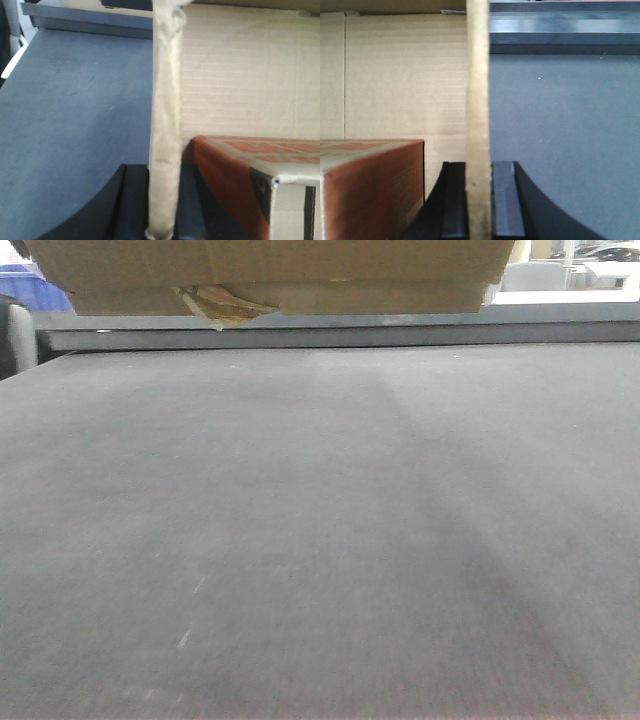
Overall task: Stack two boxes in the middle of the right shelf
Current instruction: 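Carry the box stack with both grippers while driving away from the workbench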
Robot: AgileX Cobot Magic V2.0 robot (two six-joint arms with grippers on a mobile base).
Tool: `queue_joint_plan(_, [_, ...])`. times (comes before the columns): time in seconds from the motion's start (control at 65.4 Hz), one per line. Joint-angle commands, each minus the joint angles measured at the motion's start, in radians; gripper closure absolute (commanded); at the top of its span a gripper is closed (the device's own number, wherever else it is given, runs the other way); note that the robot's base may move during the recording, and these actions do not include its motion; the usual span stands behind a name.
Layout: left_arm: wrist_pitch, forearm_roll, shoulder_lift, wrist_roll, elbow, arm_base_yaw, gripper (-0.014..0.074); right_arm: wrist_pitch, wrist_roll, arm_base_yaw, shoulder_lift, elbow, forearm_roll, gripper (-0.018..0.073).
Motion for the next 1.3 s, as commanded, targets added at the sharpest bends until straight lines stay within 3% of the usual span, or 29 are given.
queue_joint_plan(0.0, [-0.031, 0.044, -0.016, -0.011, -0.012, 0.002, 0.0708, -0.030, 0.003, -0.002, -0.007, -0.014, -0.041, 0.0712])
queue_joint_plan(1.285, [-0.032, 0.044, -0.018, -0.011, -0.012, 0.002, 0.0708, -0.030, 0.003, -0.002, -0.007, -0.014, -0.041, 0.0712])
